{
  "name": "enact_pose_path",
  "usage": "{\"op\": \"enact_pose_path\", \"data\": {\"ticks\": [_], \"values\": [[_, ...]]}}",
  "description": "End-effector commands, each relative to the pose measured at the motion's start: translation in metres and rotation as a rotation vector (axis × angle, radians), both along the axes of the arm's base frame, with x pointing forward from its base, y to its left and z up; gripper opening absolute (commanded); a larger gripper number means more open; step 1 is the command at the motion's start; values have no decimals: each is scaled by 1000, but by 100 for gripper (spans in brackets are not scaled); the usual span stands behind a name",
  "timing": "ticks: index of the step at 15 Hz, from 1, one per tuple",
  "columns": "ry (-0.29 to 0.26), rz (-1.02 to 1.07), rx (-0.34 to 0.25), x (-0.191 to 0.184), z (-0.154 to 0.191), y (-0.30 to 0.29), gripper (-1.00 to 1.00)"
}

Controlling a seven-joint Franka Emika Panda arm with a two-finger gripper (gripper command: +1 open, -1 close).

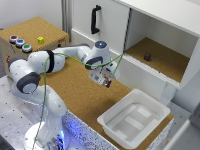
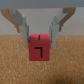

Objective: Place the pink block on the table

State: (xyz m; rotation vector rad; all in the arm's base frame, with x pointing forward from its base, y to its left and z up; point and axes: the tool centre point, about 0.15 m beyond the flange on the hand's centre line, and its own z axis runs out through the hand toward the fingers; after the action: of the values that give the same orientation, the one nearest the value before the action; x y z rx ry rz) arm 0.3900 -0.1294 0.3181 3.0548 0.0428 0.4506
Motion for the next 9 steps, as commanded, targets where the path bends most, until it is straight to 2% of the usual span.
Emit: {"op": "enact_pose_path", "data": {"ticks": [1, 6, 9], "values": [[73, 9, -106, 47, -68, 0, -100], [106, 3, -85, 88, -97, -12, -100], [86, 46, -75, 98, -95, -6, -100]]}}
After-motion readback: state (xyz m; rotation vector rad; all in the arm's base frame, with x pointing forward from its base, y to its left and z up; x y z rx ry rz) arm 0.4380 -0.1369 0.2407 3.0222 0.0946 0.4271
